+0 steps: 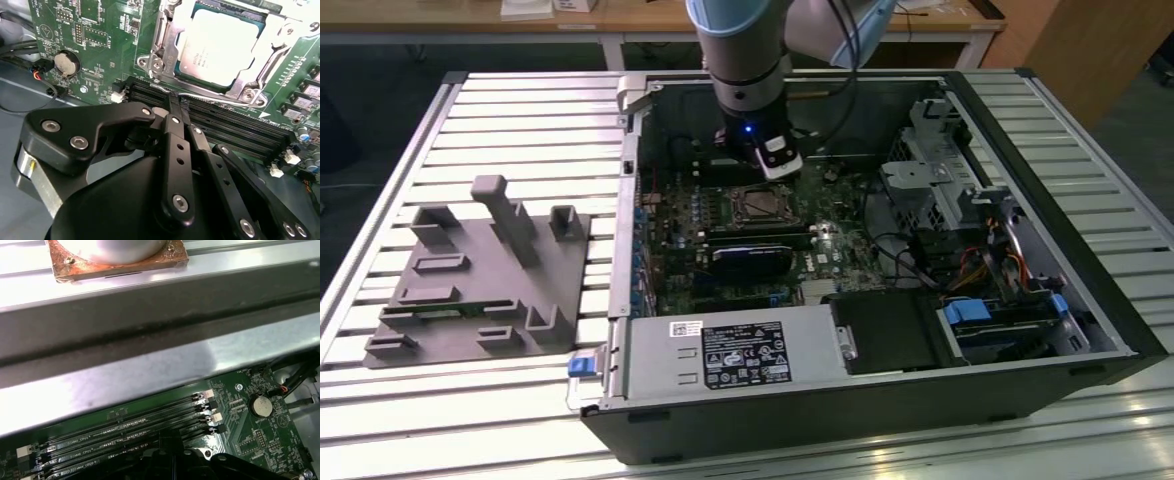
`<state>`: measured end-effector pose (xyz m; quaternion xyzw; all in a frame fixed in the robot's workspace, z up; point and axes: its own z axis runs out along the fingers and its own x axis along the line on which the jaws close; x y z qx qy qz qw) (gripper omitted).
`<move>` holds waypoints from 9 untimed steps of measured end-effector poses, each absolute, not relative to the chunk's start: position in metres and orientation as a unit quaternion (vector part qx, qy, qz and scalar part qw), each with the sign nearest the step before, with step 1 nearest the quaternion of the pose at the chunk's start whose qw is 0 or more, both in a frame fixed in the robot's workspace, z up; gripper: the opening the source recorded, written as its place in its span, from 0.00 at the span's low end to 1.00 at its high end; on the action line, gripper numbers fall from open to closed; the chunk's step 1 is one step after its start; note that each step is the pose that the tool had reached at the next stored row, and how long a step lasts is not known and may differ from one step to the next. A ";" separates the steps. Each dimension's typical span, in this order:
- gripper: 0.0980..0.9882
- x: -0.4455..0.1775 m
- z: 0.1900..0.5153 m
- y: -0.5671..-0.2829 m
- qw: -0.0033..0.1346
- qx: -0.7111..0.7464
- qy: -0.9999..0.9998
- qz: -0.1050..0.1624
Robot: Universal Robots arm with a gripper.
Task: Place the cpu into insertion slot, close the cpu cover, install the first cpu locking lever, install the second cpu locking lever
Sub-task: 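Install the first cpu locking lever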
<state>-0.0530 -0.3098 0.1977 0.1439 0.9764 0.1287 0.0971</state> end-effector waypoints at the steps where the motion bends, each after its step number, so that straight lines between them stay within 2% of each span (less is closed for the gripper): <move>1: 0.01 -0.052 0.198 -0.310 0.097 0.144 0.976 0.129; 9: 0.01 -0.052 0.205 -0.310 0.097 0.144 0.976 0.130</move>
